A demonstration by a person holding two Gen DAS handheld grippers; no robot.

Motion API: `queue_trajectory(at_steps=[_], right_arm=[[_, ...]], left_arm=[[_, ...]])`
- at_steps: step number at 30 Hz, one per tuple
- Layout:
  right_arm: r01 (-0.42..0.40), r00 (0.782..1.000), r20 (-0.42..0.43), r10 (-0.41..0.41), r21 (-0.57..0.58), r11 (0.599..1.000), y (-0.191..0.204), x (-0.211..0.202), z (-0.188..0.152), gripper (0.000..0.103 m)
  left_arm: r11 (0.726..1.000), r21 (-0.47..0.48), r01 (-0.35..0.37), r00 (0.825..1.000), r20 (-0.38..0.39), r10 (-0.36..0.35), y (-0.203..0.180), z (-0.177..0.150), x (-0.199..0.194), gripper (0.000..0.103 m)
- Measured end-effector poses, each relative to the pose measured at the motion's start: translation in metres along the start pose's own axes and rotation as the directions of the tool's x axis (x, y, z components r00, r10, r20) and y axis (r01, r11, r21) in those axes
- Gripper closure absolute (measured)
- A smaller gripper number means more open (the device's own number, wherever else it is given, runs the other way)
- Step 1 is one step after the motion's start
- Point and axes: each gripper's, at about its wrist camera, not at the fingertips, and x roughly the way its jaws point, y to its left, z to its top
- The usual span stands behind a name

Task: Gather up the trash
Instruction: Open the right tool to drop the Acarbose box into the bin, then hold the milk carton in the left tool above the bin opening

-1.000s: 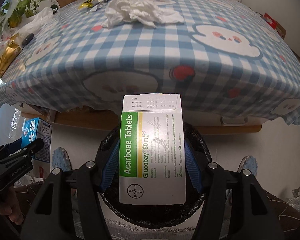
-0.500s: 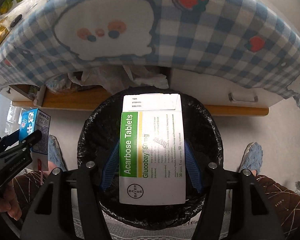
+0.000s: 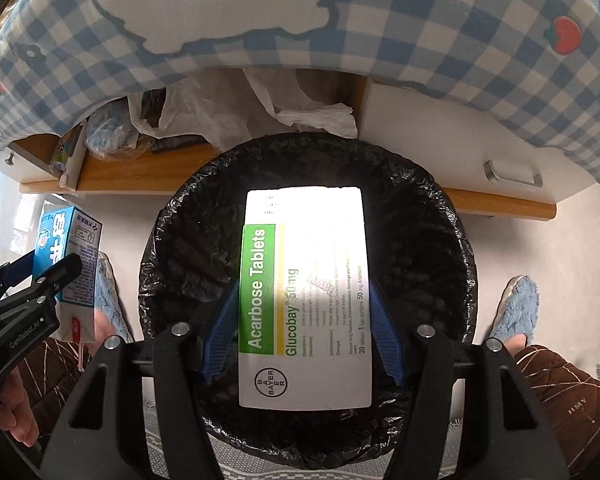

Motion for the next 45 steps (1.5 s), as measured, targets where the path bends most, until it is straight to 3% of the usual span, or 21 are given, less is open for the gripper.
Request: queue_trajectory(at_steps=[6,14,27,38,45], right_arm=[[0.012,0.999,0.039,-0.011,-0.011,1.0,-0.001,-0.01,0.002,0.025],[0.022,0.994,0.109,-0.02,-0.015,1.0,-0.027,-0.048,0.009,0.009],[0.089,0.989,0.116,-0.094,0.049,0.995,-0.126,-0.075,0.006,0.008],[0.132,0.989,0.036,-0.141,0.184,0.974,-0.218,-0.046,-0.02,0.008],[0.174,0.984,0.0,-0.179,0.238,0.956,-0.245,-0.031,-0.029,0.008]], left_arm=[[1.0,-0.021,-0.019,0.999,0.028,0.02,0.002,0.006,-0.013,0.039],[0.999,-0.033,-0.003,0.998,0.066,0.005,-0.013,0.022,-0.049,0.039],[0.999,0.04,0.036,0.996,0.075,-0.039,-0.09,0.028,-0.082,0.039],[0.994,0.098,0.051,0.999,0.008,-0.052,-0.168,0.023,-0.045,0.039],[0.989,0.139,0.052,0.998,-0.027,-0.048,-0.202,0.013,-0.016,0.039]])
